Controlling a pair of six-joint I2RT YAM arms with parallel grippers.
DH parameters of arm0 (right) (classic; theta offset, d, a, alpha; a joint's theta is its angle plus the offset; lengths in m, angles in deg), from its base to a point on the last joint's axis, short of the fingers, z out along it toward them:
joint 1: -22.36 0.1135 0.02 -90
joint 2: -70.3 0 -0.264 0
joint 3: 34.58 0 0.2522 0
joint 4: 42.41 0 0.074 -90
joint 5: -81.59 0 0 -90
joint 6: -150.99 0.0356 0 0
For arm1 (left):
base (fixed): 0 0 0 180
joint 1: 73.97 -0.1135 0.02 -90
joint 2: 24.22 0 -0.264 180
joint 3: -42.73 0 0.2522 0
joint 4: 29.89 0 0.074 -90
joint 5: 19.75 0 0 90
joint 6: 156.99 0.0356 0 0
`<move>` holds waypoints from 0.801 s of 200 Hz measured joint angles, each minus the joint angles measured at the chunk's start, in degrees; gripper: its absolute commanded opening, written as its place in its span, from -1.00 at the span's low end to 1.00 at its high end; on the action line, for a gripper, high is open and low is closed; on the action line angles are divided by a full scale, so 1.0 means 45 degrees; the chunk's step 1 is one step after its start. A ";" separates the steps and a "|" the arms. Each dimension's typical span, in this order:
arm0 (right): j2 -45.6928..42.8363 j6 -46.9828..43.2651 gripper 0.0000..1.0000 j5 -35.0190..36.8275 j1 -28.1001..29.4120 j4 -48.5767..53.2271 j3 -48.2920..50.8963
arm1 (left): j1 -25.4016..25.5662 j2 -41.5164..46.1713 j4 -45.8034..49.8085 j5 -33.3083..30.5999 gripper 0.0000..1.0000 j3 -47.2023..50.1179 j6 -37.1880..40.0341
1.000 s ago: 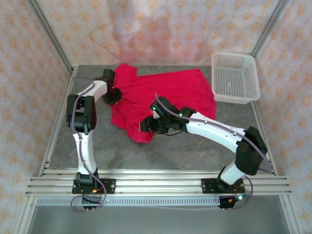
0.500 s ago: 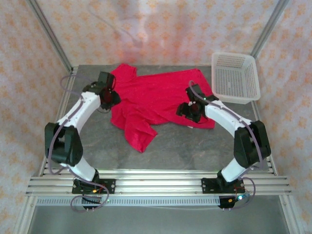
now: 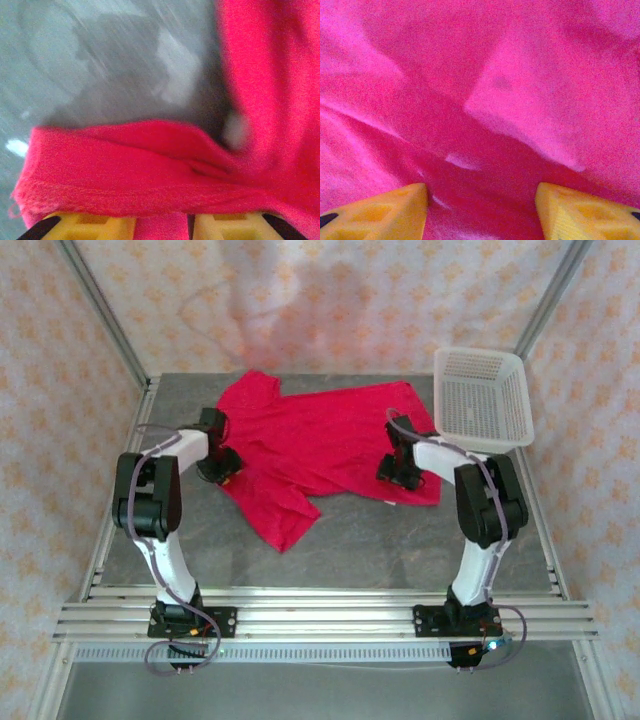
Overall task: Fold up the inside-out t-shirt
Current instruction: Rotate the T-shirt at the center of the table.
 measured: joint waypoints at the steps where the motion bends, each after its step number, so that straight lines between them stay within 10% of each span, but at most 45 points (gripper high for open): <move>1: -0.0083 0.0034 0.18 0.0029 0.0053 -0.0078 0.0131 | -0.0049 -0.0044 0.0034 0.0000 -0.37 -0.0063 0.0010; 57: -0.3497 0.1715 0.26 -0.0393 0.5620 0.0185 0.3347 | -0.0675 -0.2482 0.2696 -0.2691 -0.32 -0.5236 0.0189; 103: -0.4847 0.1122 0.37 0.0282 0.3643 0.1413 0.0962 | 0.2225 -0.1603 0.4396 -0.5965 -0.21 -0.8393 0.0622; 160: 0.1957 -0.0238 0.20 -0.0189 0.1603 0.1141 -0.6431 | 0.3560 0.2132 0.2297 -0.3657 -0.23 -0.2186 -0.0826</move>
